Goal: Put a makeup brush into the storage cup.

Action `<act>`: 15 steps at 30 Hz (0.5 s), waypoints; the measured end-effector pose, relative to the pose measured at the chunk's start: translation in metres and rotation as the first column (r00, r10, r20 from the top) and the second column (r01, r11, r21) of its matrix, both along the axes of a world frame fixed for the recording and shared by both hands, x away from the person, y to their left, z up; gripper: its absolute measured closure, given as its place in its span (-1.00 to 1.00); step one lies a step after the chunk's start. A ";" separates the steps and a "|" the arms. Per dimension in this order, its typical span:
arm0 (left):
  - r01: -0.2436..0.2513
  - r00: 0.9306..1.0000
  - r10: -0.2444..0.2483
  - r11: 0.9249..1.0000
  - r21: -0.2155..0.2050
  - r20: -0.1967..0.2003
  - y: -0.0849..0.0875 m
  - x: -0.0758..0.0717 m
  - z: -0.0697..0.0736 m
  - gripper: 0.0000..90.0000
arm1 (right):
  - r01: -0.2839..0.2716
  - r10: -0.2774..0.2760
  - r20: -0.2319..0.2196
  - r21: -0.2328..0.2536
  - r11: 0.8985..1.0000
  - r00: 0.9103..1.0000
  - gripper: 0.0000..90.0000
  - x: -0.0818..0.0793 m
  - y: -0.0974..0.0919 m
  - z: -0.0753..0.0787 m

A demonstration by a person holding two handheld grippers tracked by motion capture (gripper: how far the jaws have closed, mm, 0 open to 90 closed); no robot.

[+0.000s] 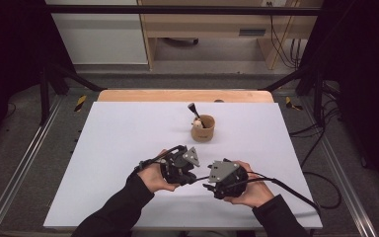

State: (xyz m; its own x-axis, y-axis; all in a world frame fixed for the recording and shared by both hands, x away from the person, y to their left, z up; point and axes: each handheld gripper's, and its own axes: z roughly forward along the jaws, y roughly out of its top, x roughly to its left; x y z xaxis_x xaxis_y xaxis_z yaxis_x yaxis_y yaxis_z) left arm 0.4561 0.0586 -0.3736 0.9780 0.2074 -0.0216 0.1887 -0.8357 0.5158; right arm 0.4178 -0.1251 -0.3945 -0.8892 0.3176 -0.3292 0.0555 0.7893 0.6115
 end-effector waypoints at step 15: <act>0.017 1.000 -0.017 1.000 -0.006 -0.002 -0.003 -0.004 0.002 0.90 | -0.053 0.053 -0.008 -0.041 0.998 0.999 0.41 0.000 0.003 -0.004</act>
State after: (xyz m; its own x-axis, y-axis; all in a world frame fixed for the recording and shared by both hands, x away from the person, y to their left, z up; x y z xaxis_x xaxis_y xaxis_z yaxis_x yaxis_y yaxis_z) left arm 0.4525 0.0553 -0.3717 0.9813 0.1907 -0.0247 0.1755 -0.8356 0.5206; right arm 0.4180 -0.1223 -0.3981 -0.9069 0.2562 -0.3344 0.0172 0.8157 0.5782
